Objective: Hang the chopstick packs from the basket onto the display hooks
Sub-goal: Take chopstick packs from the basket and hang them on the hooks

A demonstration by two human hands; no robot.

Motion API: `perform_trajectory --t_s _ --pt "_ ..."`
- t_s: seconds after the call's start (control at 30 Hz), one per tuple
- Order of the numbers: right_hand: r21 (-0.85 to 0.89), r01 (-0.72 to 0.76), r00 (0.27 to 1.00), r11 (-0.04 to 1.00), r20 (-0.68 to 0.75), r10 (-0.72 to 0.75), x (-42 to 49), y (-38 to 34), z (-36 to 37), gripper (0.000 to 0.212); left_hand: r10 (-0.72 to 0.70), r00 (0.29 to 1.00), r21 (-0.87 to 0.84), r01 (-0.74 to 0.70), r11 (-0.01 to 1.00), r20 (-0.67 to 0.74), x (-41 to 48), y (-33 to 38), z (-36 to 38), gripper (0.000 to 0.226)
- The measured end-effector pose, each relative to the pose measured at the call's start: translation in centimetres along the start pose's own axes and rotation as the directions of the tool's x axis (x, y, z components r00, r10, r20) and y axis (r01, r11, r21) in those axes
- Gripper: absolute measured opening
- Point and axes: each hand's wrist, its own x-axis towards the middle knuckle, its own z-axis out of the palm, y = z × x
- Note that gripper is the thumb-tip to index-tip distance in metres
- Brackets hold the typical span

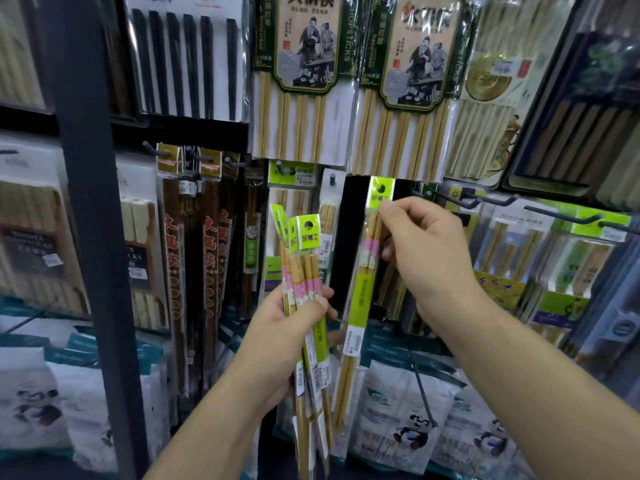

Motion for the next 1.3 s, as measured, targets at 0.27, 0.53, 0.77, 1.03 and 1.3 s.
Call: perform_trajectory --t_s 0.27,0.53,0.77,1.03,1.3 --pt "-0.057 -0.042 0.998 0.997 -0.053 0.039 1.5 0.7 -0.1 0.034 -0.004 1.000 0.008 0.003 1.000 0.031 0.2 -0.3 -0.2 0.030" --pt "-0.160 -0.046 0.998 0.986 -0.052 0.039 1.2 1.9 -0.5 0.040 0.010 0.999 0.103 -0.015 0.995 0.047 0.2 -0.3 -0.6 0.022" --pt "-0.179 -0.056 0.998 0.982 -0.017 0.054 -1.2 1.9 -0.2 0.038 0.008 0.998 0.086 -0.013 0.996 0.060 0.2 -0.4 -0.3 0.012" --pt "-0.112 0.057 0.959 0.992 0.281 -0.024 -3.6 1.0 0.9 0.019 0.024 0.989 -0.025 -0.021 0.999 0.143 0.3 -1.0 0.0 0.016" --pt "-0.065 0.066 0.997 0.996 0.053 -0.063 -1.1 0.4 -0.3 0.028 0.005 0.999 -0.109 0.001 0.994 0.052 1.2 -1.2 -1.0 0.017"
